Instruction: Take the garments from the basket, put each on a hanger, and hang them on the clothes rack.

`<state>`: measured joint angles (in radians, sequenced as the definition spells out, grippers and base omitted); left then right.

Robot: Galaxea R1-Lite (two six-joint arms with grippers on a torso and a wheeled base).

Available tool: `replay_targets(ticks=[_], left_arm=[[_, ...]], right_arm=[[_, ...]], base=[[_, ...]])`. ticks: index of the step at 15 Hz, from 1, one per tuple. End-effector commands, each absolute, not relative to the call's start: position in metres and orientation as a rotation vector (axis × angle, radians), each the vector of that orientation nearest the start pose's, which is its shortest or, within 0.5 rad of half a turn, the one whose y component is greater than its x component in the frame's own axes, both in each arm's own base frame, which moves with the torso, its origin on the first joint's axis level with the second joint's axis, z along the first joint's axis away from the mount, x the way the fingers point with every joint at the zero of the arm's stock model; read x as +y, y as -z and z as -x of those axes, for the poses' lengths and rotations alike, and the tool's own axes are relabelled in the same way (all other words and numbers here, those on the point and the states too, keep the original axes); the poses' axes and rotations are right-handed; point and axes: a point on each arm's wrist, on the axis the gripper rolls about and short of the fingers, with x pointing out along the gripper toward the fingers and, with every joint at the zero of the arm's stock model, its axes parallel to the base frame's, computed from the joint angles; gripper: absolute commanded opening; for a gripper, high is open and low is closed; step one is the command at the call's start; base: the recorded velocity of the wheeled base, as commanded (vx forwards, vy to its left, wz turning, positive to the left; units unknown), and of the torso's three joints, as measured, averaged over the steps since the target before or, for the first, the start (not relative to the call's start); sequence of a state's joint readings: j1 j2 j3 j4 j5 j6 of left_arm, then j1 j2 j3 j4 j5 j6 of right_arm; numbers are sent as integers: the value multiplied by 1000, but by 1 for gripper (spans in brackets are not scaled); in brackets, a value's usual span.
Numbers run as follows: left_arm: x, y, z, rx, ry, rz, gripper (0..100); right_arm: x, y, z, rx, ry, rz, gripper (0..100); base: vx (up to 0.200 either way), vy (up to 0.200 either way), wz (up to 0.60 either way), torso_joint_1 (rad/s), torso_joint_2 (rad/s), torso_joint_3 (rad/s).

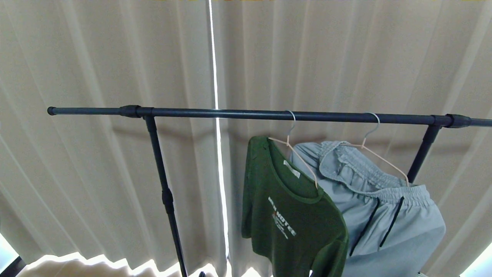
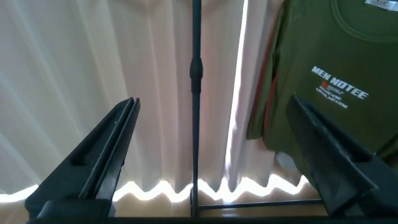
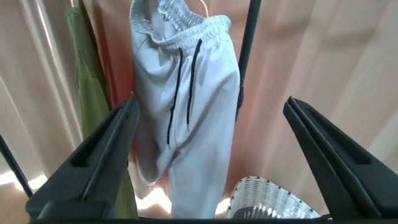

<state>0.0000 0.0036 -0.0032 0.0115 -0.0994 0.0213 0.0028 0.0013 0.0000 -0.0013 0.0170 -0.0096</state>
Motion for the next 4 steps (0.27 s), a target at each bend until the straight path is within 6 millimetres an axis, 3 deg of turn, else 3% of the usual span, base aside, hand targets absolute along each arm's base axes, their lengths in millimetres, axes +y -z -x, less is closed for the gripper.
replay_targets(ticks=[1,4], left_arm=[[-2,-75,23,8,100,-21,100],[-2,-75,23,8,100,-21,100]], right_arm=[[0,-76,23,-2,-20,11,100],[0,-76,23,-2,-17,11,100]], base=[[0,0,0,0,0,0],[0,0,0,0,0,0]])
